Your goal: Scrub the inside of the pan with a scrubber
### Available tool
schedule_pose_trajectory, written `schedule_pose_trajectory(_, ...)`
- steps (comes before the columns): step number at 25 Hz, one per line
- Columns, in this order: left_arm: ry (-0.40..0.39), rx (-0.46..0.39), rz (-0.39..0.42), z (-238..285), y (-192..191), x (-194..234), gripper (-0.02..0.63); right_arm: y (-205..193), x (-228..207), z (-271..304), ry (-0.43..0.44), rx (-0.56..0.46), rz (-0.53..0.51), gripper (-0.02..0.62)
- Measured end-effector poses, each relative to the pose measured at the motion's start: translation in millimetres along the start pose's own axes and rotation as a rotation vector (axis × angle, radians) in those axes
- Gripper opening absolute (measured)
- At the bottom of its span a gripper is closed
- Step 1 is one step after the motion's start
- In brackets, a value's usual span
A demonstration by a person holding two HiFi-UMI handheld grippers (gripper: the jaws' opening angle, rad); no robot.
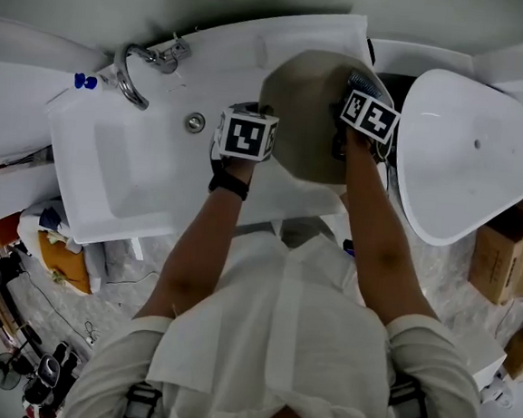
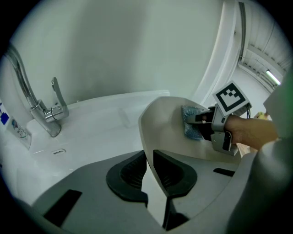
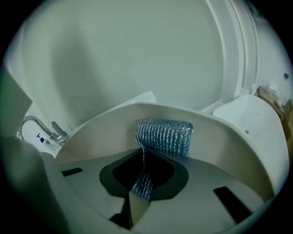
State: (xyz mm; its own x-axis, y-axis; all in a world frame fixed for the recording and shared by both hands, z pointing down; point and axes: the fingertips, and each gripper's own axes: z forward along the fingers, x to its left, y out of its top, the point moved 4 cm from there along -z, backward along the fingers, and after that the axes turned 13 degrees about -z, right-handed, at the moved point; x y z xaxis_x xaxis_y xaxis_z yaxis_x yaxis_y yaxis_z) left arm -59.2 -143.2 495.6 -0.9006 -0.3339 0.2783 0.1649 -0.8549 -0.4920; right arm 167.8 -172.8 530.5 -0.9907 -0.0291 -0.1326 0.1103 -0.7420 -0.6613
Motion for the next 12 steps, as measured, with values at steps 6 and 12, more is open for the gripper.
schedule_pose_trajectory(6,0.001,0.000,-0.004,0,3,2,0.057,33,61,30,0.241,-0.060,-0.186,0.034)
schedule_pose_trajectory(12,0.010,-0.010,-0.012,1,4,3,0.057,20,129,28,0.574,-0.011,-0.283,0.034)
